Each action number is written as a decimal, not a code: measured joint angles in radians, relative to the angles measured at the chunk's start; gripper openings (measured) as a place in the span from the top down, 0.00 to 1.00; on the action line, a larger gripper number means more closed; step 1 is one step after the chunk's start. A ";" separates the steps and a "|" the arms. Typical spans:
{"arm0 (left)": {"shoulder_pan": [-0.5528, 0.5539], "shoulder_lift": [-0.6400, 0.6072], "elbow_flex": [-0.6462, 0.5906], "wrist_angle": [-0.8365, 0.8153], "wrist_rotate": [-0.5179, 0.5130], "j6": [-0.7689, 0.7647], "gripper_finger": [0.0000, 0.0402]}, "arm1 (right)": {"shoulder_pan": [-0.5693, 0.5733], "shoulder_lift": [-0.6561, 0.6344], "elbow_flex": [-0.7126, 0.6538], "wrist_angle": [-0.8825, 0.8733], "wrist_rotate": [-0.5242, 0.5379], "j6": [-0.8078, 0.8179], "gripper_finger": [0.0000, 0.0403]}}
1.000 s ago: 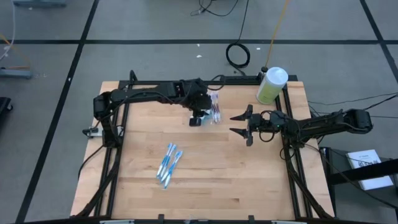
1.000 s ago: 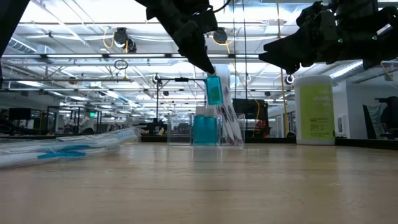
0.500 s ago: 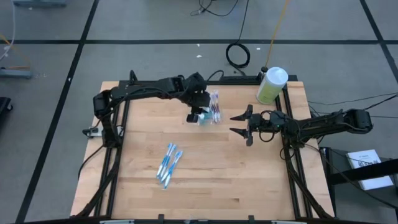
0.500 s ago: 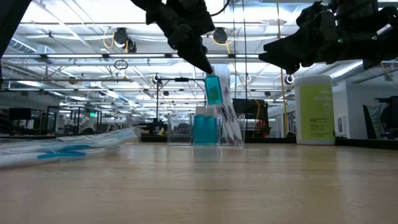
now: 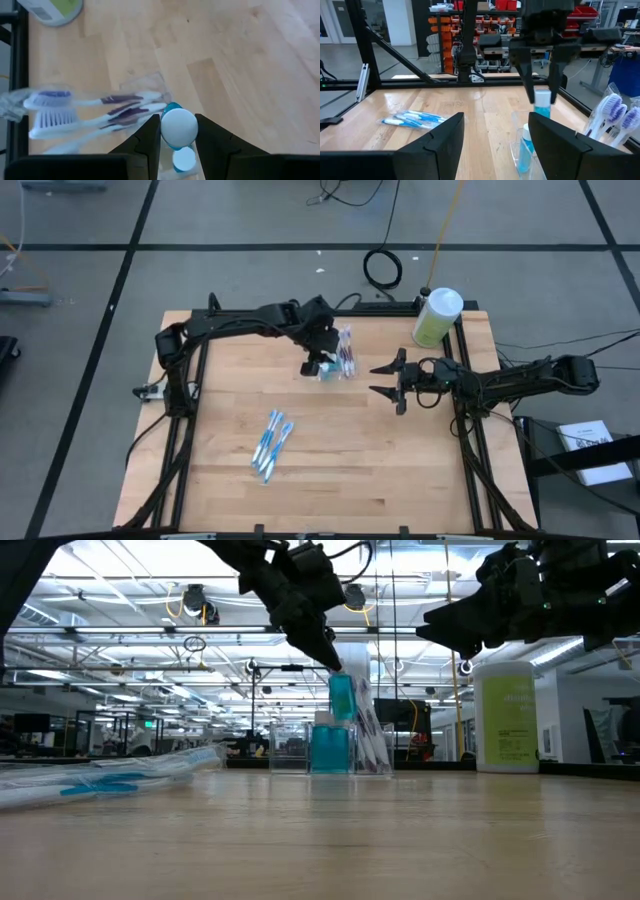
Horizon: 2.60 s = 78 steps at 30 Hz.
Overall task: Pick & Place toothbrushing station
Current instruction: Put the blue mouthwash into the transparent organizer
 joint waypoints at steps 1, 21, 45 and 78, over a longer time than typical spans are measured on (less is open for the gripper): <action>0.001 0.004 0.000 0.000 0.002 0.000 0.74 | 0.000 0.000 0.000 -0.003 0.000 0.000 0.46; 0.008 0.017 0.002 -0.030 -0.002 -0.008 0.74 | 0.000 0.000 0.000 -0.019 0.000 -0.014 0.47; 0.012 0.017 0.002 -0.048 -0.040 -0.035 0.74 | 0.000 0.000 0.000 -0.014 0.000 -0.014 0.47; 0.002 0.022 0.069 -0.124 -0.095 -0.106 0.74 | 0.000 0.000 0.000 -0.007 0.000 -0.019 0.47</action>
